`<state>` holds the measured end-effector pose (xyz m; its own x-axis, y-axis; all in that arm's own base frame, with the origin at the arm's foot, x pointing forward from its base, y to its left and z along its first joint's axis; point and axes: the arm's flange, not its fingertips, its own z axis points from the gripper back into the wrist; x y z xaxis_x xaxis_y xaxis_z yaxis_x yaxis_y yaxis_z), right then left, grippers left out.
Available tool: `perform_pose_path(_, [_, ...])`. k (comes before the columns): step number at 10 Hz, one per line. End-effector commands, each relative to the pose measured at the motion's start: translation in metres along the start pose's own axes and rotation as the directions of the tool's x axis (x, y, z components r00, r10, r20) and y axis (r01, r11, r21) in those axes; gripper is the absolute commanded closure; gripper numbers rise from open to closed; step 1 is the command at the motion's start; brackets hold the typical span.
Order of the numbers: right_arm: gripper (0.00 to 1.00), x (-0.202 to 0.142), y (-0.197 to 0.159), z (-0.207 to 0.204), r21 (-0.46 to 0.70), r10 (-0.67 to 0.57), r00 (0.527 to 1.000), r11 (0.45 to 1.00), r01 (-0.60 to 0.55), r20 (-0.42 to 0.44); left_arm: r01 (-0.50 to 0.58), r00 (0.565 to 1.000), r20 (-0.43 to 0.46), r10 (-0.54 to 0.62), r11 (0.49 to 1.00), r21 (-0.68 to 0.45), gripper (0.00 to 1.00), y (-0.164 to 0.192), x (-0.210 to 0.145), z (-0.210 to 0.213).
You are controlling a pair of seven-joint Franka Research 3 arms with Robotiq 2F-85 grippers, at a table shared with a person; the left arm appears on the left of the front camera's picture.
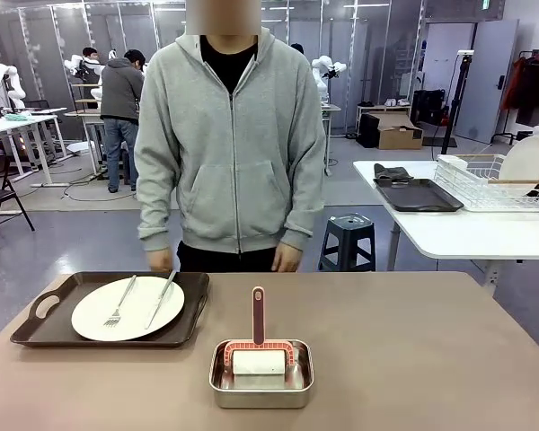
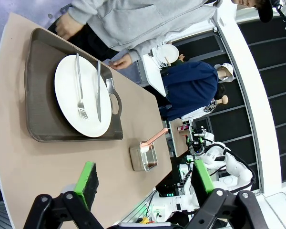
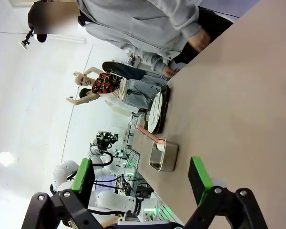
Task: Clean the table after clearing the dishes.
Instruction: When the right (or left) Handle tray is removed, use the right hand (or left hand) to clean the right (or left) side of the table with the Lint Roller.
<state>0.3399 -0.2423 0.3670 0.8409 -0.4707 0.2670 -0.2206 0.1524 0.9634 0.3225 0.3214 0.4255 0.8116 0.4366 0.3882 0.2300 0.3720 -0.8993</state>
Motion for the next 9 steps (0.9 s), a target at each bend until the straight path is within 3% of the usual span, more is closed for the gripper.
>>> perform_pose_path(1, [0.00,0.0017,0.0032,0.0017,0.001,-0.018,1.000,1.000,0.018,0.001,0.007,1.000,0.003,-0.007,1.000,-0.004,0.00,-0.0012,-0.0011,0.0026])
perform_pose_path(9, [0.00,0.0017,0.0032,0.0017,0.001,-0.018,1.000,1.000,0.018,0.001,0.007,1.000,0.003,-0.007,1.000,-0.004,0.00,-0.0012,-0.0011,0.0026])
